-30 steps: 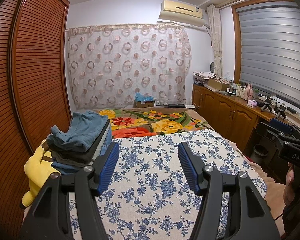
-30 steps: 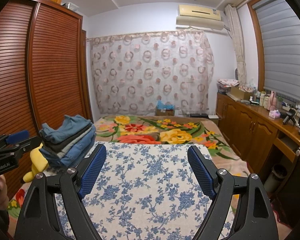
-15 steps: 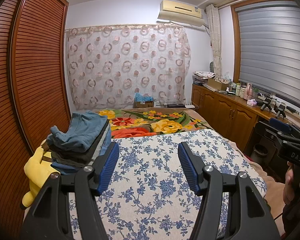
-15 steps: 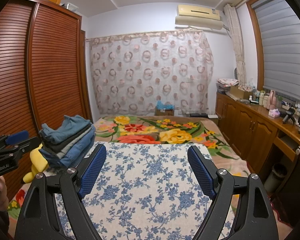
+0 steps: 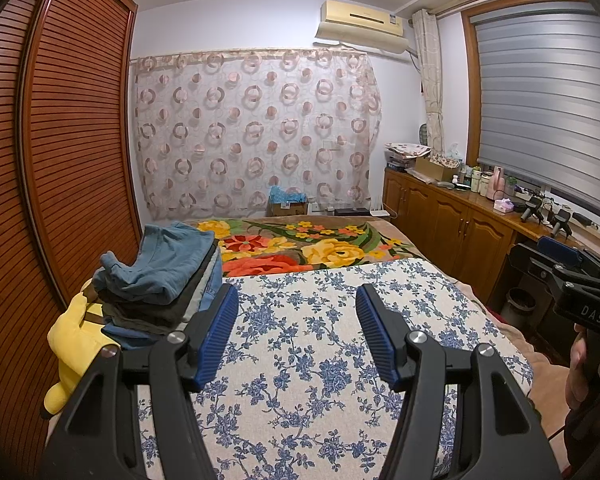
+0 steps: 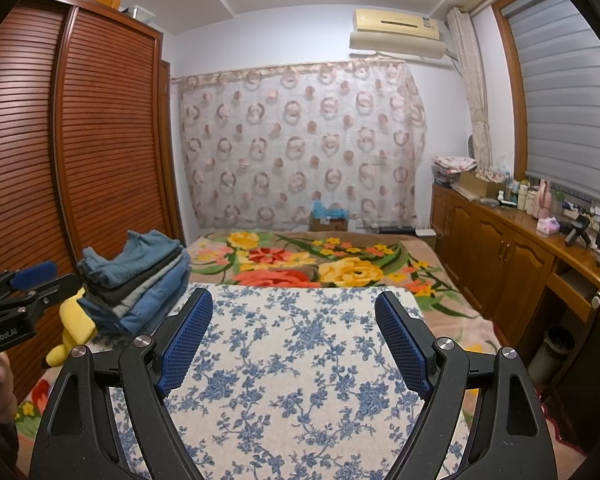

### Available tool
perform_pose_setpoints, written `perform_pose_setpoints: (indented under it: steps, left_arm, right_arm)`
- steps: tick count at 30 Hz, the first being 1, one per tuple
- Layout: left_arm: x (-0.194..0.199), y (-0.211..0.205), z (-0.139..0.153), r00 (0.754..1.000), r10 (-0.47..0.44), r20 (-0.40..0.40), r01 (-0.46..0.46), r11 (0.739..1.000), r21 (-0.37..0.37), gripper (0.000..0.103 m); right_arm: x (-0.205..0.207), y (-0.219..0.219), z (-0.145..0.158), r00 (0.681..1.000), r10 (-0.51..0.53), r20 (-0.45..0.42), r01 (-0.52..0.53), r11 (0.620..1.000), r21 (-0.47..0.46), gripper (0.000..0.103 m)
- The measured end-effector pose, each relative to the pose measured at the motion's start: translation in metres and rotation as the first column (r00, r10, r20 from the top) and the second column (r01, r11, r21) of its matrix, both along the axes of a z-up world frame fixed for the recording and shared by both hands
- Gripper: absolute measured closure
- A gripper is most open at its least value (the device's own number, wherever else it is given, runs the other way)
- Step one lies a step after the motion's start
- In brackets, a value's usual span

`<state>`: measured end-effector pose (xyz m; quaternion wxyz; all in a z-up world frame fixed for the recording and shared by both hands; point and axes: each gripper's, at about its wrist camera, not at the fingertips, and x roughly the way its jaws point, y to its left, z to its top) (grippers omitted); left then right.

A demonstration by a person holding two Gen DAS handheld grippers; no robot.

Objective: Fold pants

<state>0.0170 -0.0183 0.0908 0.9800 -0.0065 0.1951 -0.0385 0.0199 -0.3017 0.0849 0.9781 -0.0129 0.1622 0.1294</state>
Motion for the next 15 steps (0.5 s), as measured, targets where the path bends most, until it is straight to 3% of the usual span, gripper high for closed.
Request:
perform_pose_setpoints:
  steps: [15]
  left_arm:
    - [0.0, 0.0, -0.0001, 1.0, 0.001, 0.0, -0.001, 1.0, 0.001, 0.042]
  right_arm:
    - [0.0002, -0.0005, 0.0, 1.0, 0.0, 0.001, 0.0, 1.0, 0.002, 0.018]
